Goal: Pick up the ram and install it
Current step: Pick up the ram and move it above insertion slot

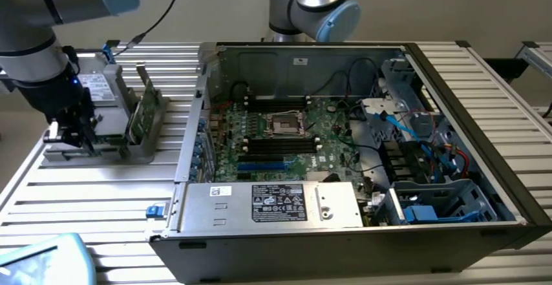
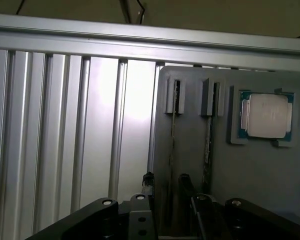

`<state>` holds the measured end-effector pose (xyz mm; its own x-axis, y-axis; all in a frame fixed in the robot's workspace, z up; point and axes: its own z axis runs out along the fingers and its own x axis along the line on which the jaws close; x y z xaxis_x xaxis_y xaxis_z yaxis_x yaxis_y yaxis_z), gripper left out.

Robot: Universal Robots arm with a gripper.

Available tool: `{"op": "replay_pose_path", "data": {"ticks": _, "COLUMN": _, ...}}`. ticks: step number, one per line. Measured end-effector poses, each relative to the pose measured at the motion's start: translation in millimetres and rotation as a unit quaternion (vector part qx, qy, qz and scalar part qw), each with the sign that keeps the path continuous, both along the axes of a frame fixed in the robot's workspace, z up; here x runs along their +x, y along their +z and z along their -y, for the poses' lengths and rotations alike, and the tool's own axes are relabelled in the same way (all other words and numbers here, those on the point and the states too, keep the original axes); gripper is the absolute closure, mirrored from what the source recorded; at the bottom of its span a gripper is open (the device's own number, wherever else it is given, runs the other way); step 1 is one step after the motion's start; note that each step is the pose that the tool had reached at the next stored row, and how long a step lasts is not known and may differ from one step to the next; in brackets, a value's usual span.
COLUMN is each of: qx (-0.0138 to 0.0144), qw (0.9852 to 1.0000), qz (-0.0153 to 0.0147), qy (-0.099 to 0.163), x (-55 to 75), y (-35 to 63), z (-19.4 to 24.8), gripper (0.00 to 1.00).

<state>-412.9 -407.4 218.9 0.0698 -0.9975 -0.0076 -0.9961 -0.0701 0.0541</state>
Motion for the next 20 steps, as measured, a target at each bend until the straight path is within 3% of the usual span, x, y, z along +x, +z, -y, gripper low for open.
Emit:
{"op": "replay_pose_path", "data": {"ticks": 5, "qx": 0.0024, "qw": 1.0000, "qz": 0.0000, "qy": 0.000, "x": 0.0, "y": -9.0, "z": 0.0, "gripper": 0.67}}
{"op": "replay_pose_path", "data": {"ticks": 11, "qx": 0.0074, "qw": 1.0000, "qz": 0.0000, "qy": -0.005, "x": -0.1, "y": -17.7, "z": 0.1, "gripper": 0.67}}
{"op": "replay_pose_path", "data": {"ticks": 17, "qx": 0.0075, "qw": 1.0000, "qz": 0.0000, "qy": -0.005, "x": 0.0, "y": -18.0, "z": 0.3, "gripper": 0.67}}
{"op": "replay_pose_path", "data": {"ticks": 20, "qx": 0.0076, "qw": 1.0000, "qz": -0.0016, "qy": -0.005, "x": 0.0, "y": -18.7, "z": 0.3, "gripper": 0.67}}
